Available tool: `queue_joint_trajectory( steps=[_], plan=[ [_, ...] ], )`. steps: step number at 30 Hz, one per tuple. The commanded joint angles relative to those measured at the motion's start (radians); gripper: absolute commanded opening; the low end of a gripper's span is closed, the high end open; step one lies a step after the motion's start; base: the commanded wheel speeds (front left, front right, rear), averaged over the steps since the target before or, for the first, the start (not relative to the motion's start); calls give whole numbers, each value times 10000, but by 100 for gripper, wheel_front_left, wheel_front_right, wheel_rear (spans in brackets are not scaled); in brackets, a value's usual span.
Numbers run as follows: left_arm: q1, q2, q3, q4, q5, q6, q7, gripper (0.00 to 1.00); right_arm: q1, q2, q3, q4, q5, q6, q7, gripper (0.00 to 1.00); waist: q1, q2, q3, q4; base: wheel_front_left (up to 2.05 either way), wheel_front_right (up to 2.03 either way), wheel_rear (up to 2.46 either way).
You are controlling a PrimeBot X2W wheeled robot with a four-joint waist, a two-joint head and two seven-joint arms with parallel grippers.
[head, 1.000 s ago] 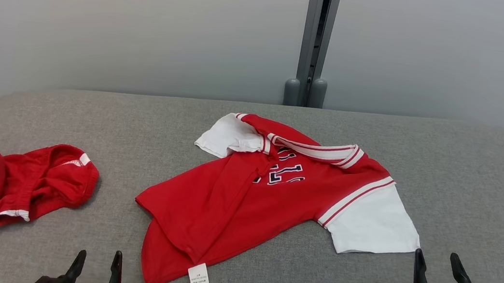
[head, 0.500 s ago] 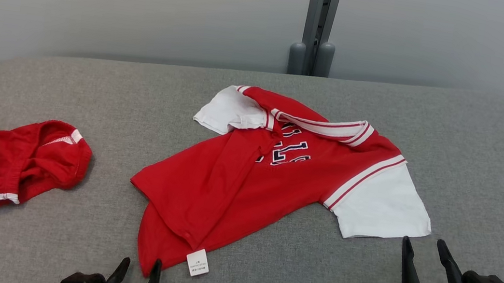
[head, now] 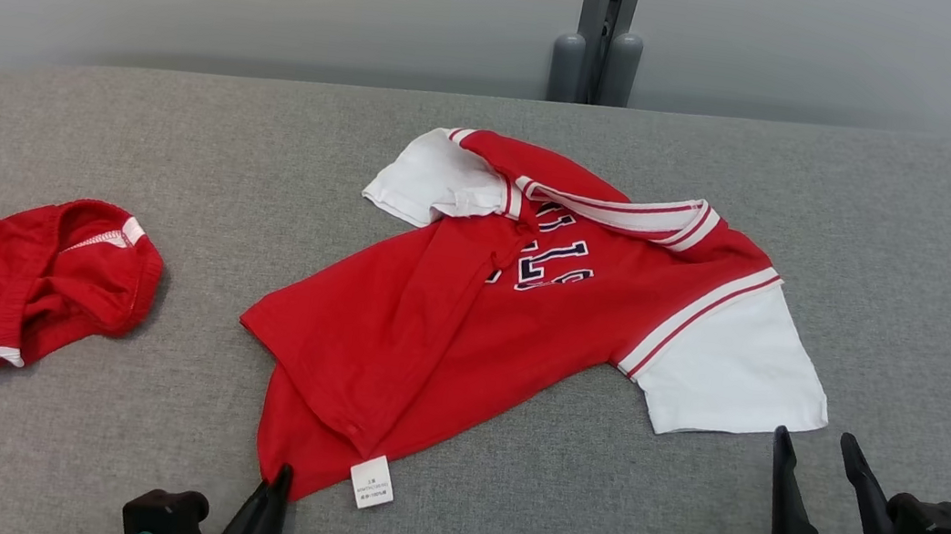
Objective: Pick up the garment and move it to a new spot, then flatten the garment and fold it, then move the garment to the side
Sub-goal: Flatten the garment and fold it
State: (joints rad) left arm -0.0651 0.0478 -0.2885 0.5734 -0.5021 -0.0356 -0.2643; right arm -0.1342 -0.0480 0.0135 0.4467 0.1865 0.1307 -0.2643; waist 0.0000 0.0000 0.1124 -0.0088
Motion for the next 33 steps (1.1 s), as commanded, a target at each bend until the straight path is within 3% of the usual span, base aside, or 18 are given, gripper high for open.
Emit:
queue_joint_trajectory(
  steps=[1, 8, 12, 16, 24, 25, 26, 27, 33],
  plan=[
    [-126, 53, 139, -90, 12, -2, 0, 0, -89, -57, -89, 105, 86, 1, 0, 100, 0, 0, 57, 26, 0, 0, 0],
    [-62, 55, 1723, -949, 993, 660, 0, 0, -259, -54, -400, 394, 96, 1, 0, 100, 0, 0, 267, 204, 0, 0, 0],
    [-21, 50, 2406, -1081, 1637, 527, 0, 0, -428, -55, -358, 718, 201, 1, 0, 100, 0, 0, 339, 311, 0, 0, 0],
    [-187, 50, 2608, -989, 1783, 351, 0, 0, -619, -55, -127, 1280, 342, 1, 0, 100, 0, 0, 440, 397, 0, 0, 0],
    [-518, 53, 2100, -976, 1512, 355, 0, 0, -1379, -56, 176, 2565, 641, 1, 0, 100, 0, 0, 789, 533, 0, 0, 0],
    [-554, 50, 2024, -987, 1494, 378, 0, 0, -1467, -61, 195, 2743, 653, 1, 0, 84, 0, 0, 822, 551, 0, 0, 0],
    [-577, 47, 1957, -994, 1490, 390, 0, 0, -1524, -58, 241, 2998, 725, 1, 5, 45, 0, 0, 857, 579, 0, 0, 0],
    [-603, 49, 1917, -983, 1492, 385, 0, 0, -1585, -50, 298, 3216, 725, 1, 20, 0, 0, 0, 883, 610, 0, 0, 0],
    [-717, 47, 2024, -1246, 1533, 265, 0, 0, -1691, -64, 275, 2845, 1074, 1, 7, 0, 0, 0, 736, 643, 0, 0, 0]
  ],
)
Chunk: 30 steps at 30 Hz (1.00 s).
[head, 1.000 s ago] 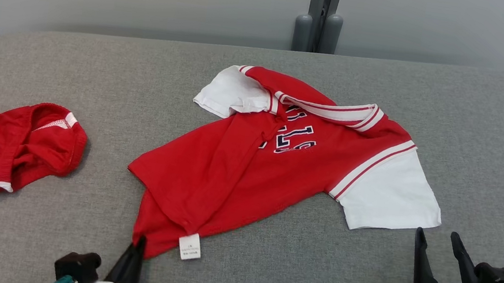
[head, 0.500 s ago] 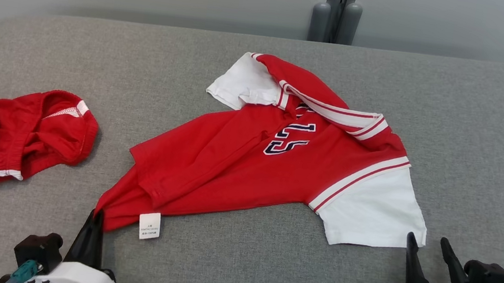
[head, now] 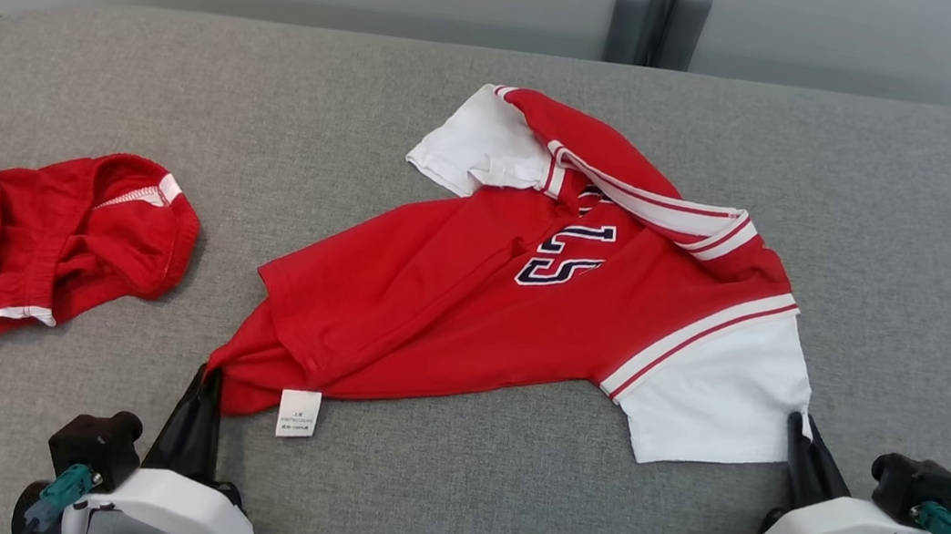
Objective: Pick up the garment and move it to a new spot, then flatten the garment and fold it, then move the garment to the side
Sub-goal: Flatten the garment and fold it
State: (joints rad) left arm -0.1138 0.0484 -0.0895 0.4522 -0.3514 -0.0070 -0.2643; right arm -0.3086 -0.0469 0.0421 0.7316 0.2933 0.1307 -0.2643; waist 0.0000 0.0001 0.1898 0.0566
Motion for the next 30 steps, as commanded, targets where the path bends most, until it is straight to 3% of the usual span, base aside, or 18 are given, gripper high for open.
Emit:
queue_joint_trajectory(
  steps=[1, 11, 19, 25, 30],
  plan=[
    [-243, 40, 36, -109, 110, -61, -1, 0, 38, -107, 19, -185, 34, 1, 0, 0, 0, -1, -121, -24, 0, 0, 0],
    [-1179, 105, 617, -1216, 1030, -764, -1, 0, -935, -675, 137, -2614, 1391, 1, -1, 0, 0, -1, -1448, -442, 0, 0, 0],
    [-3768, 1142, 627, -1162, 1568, -1127, 1, 0, -2838, -1571, 327, -4062, 2087, 1, 1, 0, 0, -1, -2249, -772, 0, 0, 0],
    [-5638, 1875, 566, -1318, 1696, -1161, 372, 0, -4416, -2199, 522, -4500, 2288, 1, 302, 0, 0, -1, -2368, -978, 0, 0, 0],
    [-6620, 2114, 516, -1509, 1765, -1117, 922, 0, -5404, -2491, 359, -4309, 2220, -1, 774, 0, 0, -1, -1983, -1021, 0, 0, 0]
  ],
)
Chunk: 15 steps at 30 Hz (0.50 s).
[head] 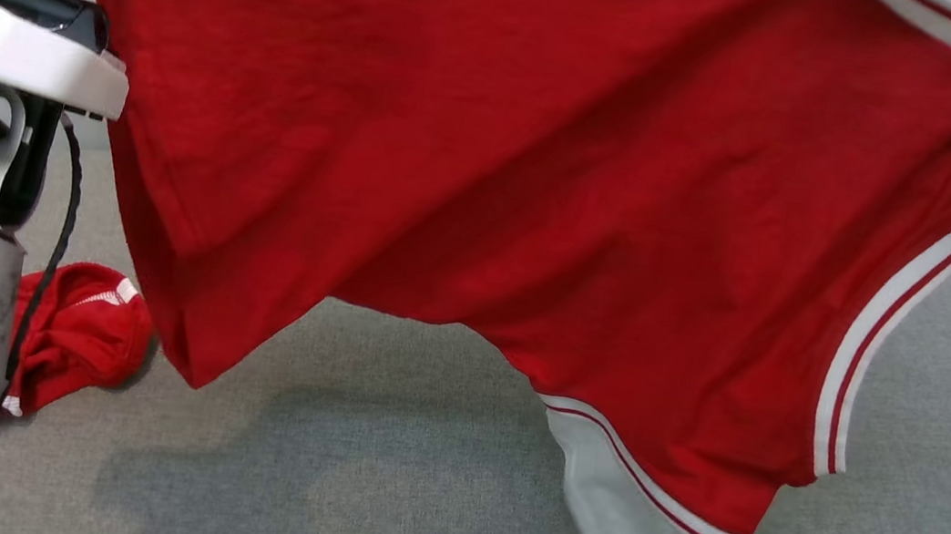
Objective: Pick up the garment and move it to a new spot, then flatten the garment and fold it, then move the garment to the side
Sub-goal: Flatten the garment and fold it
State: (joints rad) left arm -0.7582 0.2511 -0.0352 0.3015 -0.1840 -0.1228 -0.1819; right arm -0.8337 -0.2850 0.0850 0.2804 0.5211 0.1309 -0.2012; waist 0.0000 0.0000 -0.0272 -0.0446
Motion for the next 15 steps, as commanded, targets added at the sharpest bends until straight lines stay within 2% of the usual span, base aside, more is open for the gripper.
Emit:
queue_joint_trajectory(
  steps=[1, 3, 9, 12, 15],
  plan=[
    [-327, 115, -84, 64, 112, 36, 226, 0, -301, -121, -139, 325, -47, -3, 266, 0, 0, 0, 346, -1, 0, 0, 0],
    [-477, 68, -128, 130, 70, 33, 310, 0, -486, -167, -181, 479, -107, -3, 355, 0, 0, 0, 558, 15, 0, 0, 0],
    [-1341, -128, -489, 955, 211, 153, 847, 0, -1759, -161, -93, 1631, -579, -3, 471, 0, 0, 0, 2404, 29, 0, 0, 0],
    [-2269, -180, -636, 1737, 363, 235, 717, 0, -2853, -206, -241, 2399, -944, -3, 133, 0, 0, 0, 3317, -18, 0, 0, 0],
    [-3673, -163, -682, 2325, 610, 387, 72, 0, -4153, -346, -664, 3088, -1442, -4, -334, 0, 0, 0, 4017, -83, 0, 0, 0]
  ],
)
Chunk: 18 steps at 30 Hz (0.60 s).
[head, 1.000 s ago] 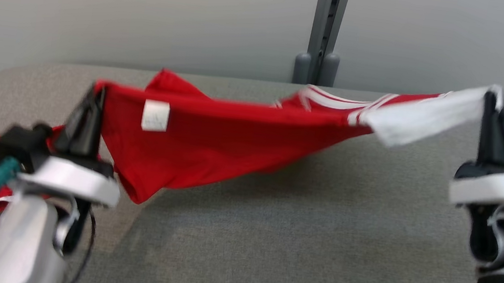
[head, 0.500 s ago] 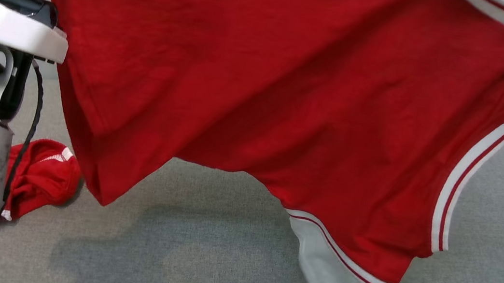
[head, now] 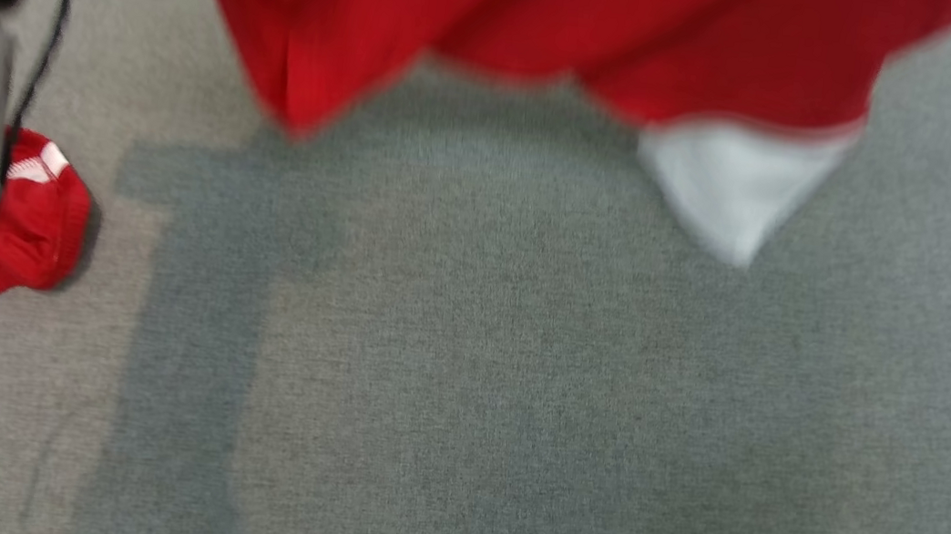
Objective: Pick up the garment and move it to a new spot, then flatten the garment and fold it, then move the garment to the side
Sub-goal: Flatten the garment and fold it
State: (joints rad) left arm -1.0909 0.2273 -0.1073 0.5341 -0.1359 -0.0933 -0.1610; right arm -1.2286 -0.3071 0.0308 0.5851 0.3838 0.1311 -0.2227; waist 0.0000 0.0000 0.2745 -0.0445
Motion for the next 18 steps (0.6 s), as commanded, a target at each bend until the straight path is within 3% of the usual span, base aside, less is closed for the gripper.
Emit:
queue_joint_trajectory(
  steps=[1, 4, 8, 11, 18],
  plan=[
    [-765, 27, 8, 170, 153, 134, -347, 0, -602, -161, -321, 247, -169, -6, -228, 0, 0, 0, 1131, -92, 0, 0, 0],
    [-1897, 98, 79, 722, 276, 332, -795, 0, -1521, -228, -505, 591, -683, -6, -395, 0, 0, 0, 1392, -175, 0, 0, 0],
    [-2213, 11, 126, 1561, 195, 352, -988, 0, -1708, -42, -730, 710, -692, -6, -443, 0, 0, 0, 1482, -325, 0, 0, 0],
    [-1184, -87, 295, 2459, -101, 295, -1030, 0, -448, 232, -302, 667, -378, -6, -441, 0, 0, 0, 1505, -439, 0, 0, 0],
    [1988, -805, 929, 2783, -747, 312, -1029, 0, 2930, 585, 422, 144, 750, -6, -444, 0, 0, 0, 1312, -531, 0, 0, 0]
  ],
)
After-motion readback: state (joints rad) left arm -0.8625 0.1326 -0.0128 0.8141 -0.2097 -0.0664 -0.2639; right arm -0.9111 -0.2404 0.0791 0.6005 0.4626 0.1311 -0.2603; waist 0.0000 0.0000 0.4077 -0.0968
